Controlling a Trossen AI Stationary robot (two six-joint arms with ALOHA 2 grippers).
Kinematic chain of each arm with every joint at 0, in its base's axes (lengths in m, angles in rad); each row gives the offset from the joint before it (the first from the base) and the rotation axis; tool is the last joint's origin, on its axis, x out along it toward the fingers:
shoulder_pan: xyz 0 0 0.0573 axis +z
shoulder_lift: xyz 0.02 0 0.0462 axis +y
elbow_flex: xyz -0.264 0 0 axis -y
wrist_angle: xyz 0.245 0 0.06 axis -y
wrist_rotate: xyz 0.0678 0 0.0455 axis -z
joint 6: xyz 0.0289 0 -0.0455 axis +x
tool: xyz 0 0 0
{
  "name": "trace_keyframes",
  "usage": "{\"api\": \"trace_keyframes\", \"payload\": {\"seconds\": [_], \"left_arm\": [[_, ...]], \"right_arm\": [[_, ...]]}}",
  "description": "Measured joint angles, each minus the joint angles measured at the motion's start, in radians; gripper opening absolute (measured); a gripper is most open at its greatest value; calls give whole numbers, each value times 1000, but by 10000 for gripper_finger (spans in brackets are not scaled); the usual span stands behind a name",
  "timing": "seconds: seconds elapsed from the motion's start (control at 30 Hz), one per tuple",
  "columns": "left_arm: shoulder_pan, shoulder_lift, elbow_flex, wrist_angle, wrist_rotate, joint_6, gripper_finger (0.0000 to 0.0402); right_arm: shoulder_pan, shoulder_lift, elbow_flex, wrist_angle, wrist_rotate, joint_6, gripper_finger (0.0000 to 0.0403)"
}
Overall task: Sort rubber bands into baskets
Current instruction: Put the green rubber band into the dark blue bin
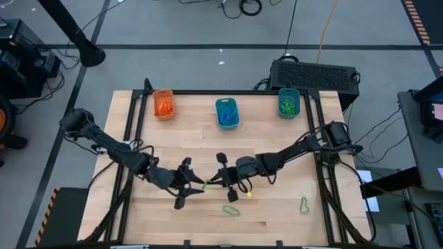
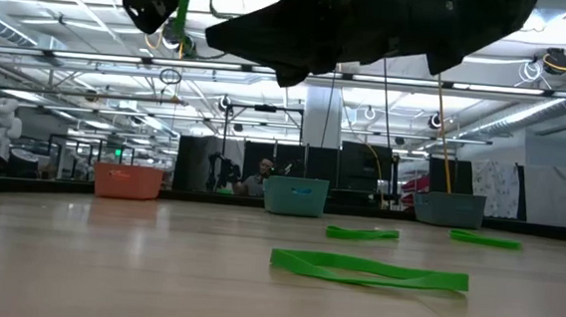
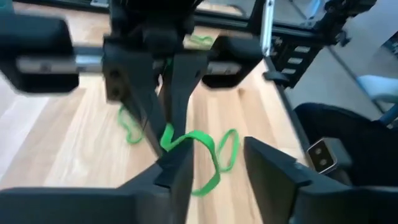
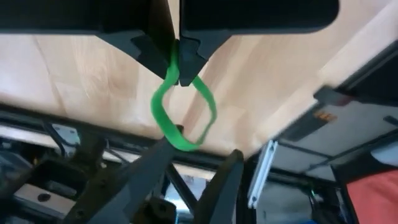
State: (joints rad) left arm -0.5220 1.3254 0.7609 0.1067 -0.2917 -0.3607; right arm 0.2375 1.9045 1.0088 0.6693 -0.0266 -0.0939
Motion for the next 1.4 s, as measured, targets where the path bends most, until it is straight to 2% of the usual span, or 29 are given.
{"api": "trace_keyframes", "payload": {"seconds": [0.13,0.33,0.4,0.5,0.6,0.77,0.83,0.93,1.03,1.13,1.27,1.4], "left_arm": [[11,0,0,-66,-10,-1,177],[26,0,0,-282,-20,-26,184],[26,0,-3,-339,-75,-26,185],[26,0,-25,-305,-174,7,185],[33,0,-61,-260,-215,87,185],[73,-36,-202,-67,-450,197,185],[111,-63,-285,96,-463,244,185],[167,-112,-410,362,-395,332,185],[234,-161,-518,627,-276,403,185],[307,-186,-574,875,-140,463,185],[373,-228,-577,997,-101,531,185],[416,-259,-576,1005,-101,533,185]], "right_arm": [[-2,-70,0,-153,38,-12,1],[-39,-251,0,-516,140,-31,0],[-63,-310,0,-653,173,-26,0],[-112,-386,0,-868,227,-9,0],[-180,-444,0,-1074,301,22,0],[-357,-509,0,-1329,404,106,0],[-448,-530,0,-1408,425,125,0],[-601,-541,0,-1450,426,124,0],[-755,-542,-1,-1457,420,112,0],[-884,-529,-1,-1461,420,107,0],[-1011,-507,-1,-1456,371,108,0],[-1076,-483,-1,-1461,286,119,0]]}}
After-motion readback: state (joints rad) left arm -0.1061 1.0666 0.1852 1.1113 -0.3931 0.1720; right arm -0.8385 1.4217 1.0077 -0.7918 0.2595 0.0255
